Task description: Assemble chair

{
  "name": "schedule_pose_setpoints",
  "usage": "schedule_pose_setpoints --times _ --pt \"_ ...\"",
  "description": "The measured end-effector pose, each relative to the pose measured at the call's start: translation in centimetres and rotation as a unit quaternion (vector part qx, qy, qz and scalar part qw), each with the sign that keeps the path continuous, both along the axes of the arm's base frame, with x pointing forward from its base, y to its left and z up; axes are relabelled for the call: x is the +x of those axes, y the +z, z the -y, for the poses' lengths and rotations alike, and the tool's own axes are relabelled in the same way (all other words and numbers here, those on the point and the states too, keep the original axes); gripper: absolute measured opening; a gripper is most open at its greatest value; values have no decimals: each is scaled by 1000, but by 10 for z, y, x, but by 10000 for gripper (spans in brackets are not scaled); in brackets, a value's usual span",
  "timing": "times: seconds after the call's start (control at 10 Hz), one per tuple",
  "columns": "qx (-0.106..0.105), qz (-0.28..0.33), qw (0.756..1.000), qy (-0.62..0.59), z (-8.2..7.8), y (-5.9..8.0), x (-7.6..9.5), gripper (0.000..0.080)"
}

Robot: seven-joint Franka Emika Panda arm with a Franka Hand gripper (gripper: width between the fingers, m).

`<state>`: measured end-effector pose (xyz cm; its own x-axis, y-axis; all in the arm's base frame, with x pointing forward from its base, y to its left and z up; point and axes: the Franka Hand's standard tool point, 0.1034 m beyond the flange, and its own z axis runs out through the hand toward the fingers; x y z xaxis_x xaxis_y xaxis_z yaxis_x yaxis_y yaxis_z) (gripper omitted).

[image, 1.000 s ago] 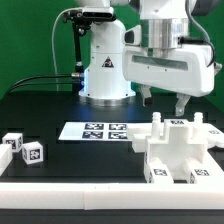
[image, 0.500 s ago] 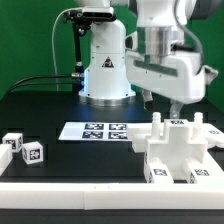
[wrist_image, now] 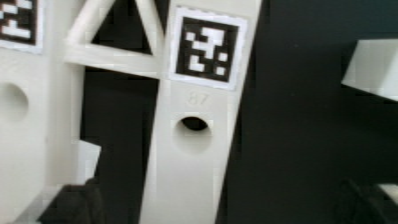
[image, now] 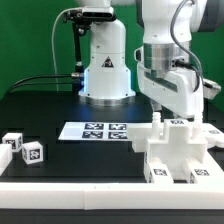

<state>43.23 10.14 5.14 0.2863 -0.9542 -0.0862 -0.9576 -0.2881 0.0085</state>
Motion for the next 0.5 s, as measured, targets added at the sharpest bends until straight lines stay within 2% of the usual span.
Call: schedule_pose_setpoints --times 0.2,0.5 --pt "-2 -1 1000 -29 0 -15 -4 649" --pt "-12 3 999 -37 -1 -30 -2 649"
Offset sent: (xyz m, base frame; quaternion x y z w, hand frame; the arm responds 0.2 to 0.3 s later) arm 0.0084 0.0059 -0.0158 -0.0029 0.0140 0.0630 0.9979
